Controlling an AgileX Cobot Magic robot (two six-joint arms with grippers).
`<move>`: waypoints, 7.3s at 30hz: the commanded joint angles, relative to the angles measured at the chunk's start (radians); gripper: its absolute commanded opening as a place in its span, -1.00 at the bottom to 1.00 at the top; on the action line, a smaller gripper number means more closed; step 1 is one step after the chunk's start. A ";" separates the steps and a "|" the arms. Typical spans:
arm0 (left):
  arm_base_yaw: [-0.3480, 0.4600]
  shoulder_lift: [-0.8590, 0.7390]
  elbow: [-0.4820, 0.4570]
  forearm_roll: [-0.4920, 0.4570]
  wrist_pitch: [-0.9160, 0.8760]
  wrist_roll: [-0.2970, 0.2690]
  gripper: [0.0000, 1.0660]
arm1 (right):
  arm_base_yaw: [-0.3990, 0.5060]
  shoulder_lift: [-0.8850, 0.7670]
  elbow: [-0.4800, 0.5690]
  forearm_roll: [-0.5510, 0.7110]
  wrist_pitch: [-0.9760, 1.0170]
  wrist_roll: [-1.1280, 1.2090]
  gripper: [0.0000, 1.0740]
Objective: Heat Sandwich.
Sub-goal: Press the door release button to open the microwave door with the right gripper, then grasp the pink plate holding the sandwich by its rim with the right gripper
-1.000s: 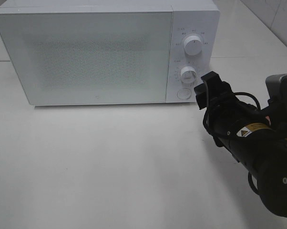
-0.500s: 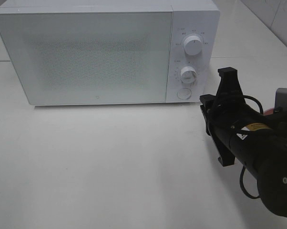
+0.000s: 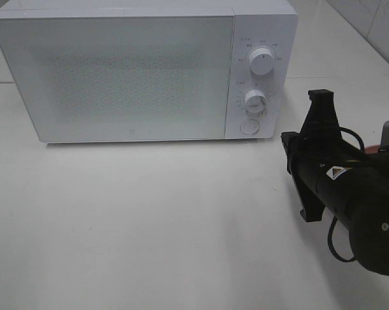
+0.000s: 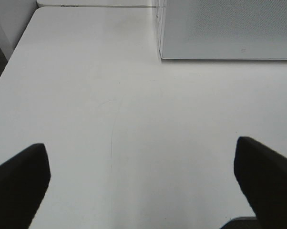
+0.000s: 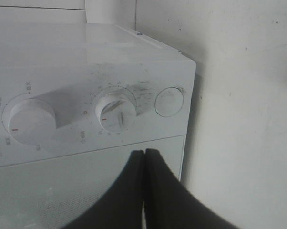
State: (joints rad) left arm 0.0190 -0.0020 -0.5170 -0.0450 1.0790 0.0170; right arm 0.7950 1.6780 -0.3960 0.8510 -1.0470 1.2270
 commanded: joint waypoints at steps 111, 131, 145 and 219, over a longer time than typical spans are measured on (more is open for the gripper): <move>-0.006 0.000 0.002 0.001 -0.009 -0.004 0.88 | -0.278 0.446 -0.592 -0.293 -0.034 0.126 -1.00; -0.006 0.000 0.002 0.000 -0.009 -0.004 0.88 | -0.213 0.341 -0.398 -0.263 0.272 0.102 -1.00; -0.006 0.000 0.002 0.000 -0.009 -0.004 0.88 | -0.214 0.130 -0.316 -0.340 0.579 -0.182 -0.99; -0.006 0.000 0.002 0.000 -0.009 -0.004 0.88 | -0.575 -0.325 -0.319 -0.886 1.659 -1.219 0.67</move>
State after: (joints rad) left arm 0.0190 -0.0020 -0.5170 -0.0450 1.0790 0.0170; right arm 0.2310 1.3560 -0.7150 -0.0240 0.6180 0.0260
